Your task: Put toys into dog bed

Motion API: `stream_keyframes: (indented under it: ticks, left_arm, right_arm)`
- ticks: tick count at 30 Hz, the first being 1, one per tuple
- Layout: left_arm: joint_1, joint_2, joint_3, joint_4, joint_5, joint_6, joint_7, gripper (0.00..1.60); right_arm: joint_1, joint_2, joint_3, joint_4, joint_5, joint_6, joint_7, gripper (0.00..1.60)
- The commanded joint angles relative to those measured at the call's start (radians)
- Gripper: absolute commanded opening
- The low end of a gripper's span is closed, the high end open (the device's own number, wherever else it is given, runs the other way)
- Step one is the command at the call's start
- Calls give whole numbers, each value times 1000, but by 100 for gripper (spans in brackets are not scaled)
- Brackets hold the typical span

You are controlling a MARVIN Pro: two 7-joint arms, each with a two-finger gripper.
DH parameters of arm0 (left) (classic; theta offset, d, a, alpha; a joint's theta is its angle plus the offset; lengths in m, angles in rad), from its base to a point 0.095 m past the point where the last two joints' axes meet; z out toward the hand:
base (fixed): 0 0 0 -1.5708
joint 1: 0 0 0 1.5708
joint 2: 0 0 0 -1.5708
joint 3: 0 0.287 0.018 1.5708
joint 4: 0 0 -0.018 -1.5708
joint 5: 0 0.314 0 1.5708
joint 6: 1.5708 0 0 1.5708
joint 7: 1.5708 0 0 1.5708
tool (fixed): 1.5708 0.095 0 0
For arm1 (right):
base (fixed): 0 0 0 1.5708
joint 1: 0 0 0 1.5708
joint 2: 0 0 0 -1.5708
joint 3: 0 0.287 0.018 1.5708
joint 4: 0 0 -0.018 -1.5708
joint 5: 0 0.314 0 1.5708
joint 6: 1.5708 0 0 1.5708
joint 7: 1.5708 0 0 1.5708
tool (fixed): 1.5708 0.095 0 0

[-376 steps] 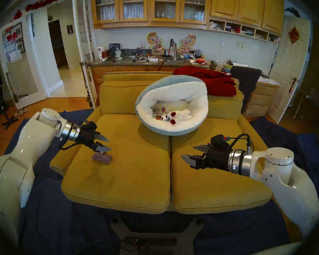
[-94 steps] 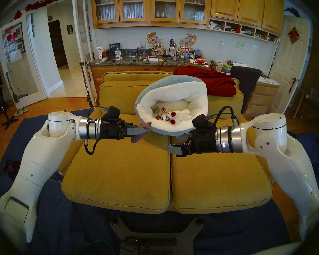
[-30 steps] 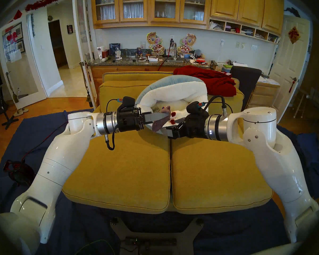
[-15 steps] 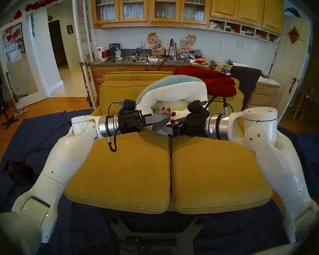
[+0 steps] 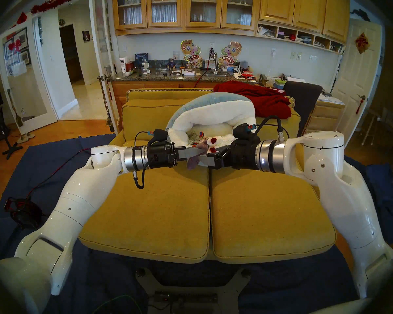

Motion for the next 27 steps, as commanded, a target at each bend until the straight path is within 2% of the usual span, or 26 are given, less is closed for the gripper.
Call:
stream_keyframes:
  ticks: [1,8,16,27]
  left_arm:
    - [-72,-27,-16,7,-20,-6,-20,0]
    - [-83,-60,-20,31,-51,29,-30,0]
    - [-79,-90,-27,14,-84,70,-31,0]
    - [-71,-123,-45,11,-149,131,13,0]
  right_arm:
    - [18,10,17,-20,18,-2,2,160]
    - [18,16,14,-18,32,-2,-3,160]
    - [16,21,13,-13,43,-2,-9,160]
    - [11,29,15,-11,57,-2,-20,160]
